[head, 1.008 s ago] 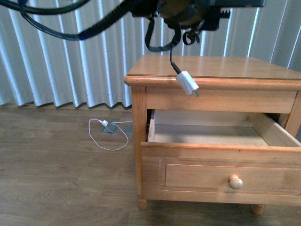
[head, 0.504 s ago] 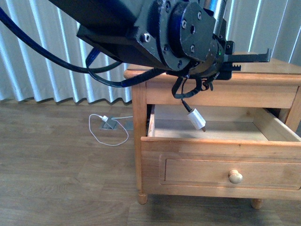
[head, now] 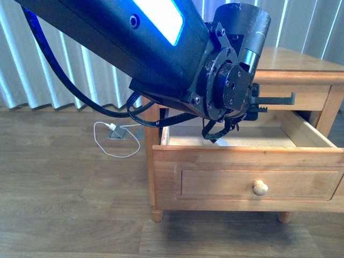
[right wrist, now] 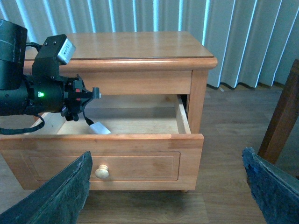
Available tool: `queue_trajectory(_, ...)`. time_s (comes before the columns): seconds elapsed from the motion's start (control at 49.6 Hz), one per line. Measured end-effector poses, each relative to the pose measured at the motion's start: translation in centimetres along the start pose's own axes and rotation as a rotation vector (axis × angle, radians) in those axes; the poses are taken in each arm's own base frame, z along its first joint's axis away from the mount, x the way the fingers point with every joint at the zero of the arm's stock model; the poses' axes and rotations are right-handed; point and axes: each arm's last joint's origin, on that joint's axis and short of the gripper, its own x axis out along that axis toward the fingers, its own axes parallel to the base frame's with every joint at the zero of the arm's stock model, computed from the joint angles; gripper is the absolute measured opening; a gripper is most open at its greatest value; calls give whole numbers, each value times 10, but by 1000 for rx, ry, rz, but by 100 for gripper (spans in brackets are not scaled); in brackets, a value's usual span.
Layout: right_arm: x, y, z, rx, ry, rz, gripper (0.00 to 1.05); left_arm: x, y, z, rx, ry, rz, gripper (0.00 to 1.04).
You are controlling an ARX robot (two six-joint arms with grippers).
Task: Put charger into drawer
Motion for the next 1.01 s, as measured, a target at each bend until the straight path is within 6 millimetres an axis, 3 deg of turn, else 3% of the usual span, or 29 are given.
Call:
queue_trajectory(0.242,0,0,0,0,0,0,96,7,15,-17,-23,39,46,57)
queue_trajectory(0.403,0,0,0,0,0,0,96,6,23,-32,-22,81,67,80)
queue_trajectory(0.524,0,0,0,0,0,0,96,-2,28,-31,-14,83,71,97)
queue_trajectory(0.564,0,0,0,0,0,0,96,-6,30,-29,-7,80,73,100)
queue_trajectory(1.008,0,0,0,0,0,0,96,-69,50,9,0,-46,76,99)
